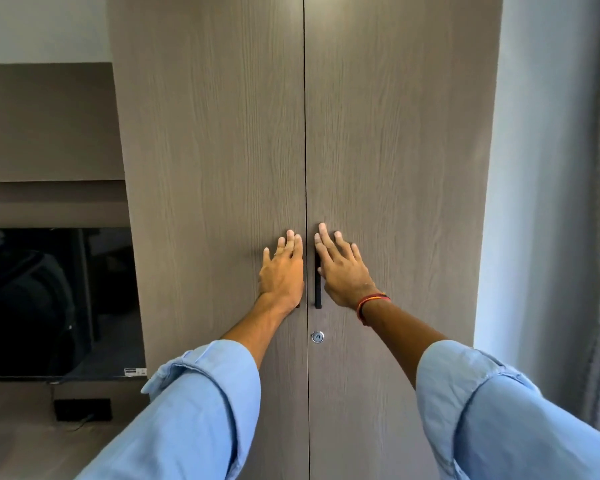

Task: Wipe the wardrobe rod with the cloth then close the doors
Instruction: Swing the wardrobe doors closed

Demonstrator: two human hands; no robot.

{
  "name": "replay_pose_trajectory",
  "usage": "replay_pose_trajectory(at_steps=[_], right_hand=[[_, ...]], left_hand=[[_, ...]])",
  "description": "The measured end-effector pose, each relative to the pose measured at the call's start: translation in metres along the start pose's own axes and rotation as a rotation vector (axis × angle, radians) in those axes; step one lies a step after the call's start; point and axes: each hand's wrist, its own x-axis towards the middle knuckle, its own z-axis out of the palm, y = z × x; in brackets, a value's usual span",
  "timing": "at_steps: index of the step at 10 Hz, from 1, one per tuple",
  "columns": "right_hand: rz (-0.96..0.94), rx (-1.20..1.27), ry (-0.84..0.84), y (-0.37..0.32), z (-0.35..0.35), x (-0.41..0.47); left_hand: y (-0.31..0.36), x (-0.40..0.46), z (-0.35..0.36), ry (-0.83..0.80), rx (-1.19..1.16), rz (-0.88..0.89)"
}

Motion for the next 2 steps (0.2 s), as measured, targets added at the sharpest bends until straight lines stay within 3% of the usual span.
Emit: replay_pose_trajectory(at_steps=[1,2], right_hand=[[-0.043,0.217,-0.135,0.004,-0.049,-0.019],[-0.153,0.481,0.186,0.008,-0.105,-0.058]], left_hand=[[-0.002,-0.005,-0.017,-0.107,-0.035,0.012],[-0.001,0.003,-0.047,-0.234,-0.082,0.012]])
